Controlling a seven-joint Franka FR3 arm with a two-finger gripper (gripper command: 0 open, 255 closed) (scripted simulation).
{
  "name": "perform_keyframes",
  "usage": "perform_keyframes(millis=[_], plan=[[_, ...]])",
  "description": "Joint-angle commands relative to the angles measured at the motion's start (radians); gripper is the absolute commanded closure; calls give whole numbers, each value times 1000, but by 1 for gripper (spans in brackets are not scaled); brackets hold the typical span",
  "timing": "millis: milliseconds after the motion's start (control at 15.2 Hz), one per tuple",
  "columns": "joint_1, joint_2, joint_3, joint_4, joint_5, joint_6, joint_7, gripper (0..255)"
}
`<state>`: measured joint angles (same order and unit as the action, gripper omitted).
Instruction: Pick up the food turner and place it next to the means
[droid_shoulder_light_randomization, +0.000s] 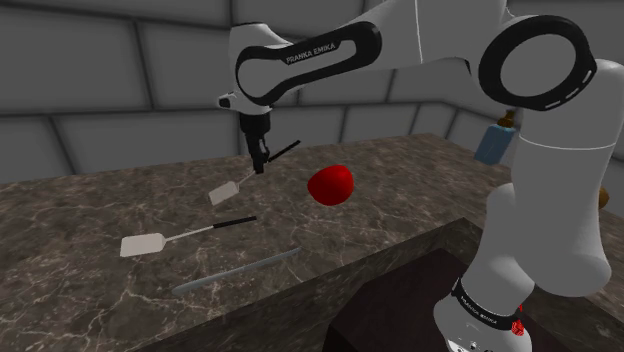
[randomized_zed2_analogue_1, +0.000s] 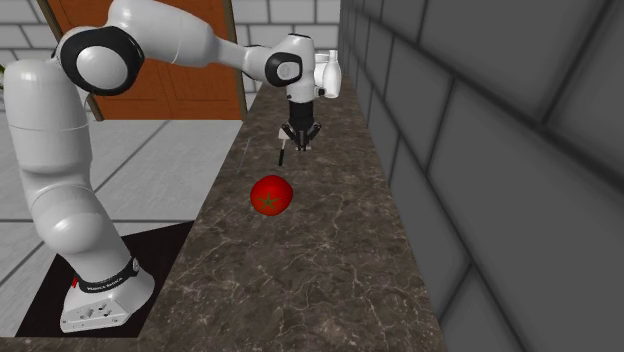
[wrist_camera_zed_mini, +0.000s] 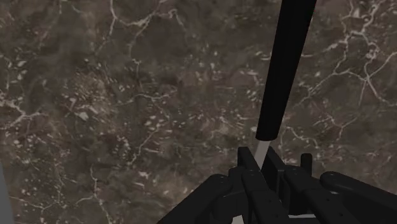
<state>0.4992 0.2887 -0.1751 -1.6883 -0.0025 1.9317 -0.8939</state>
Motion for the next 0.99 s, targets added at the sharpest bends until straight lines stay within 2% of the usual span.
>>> perform_keyframes(millis=[0, 330, 924], plan=[[26, 21, 16, 34, 1, -14, 42, 255], [88, 83, 51, 128, 2, -50, 140, 255], [87, 115, 52, 53, 5, 57, 141, 255]])
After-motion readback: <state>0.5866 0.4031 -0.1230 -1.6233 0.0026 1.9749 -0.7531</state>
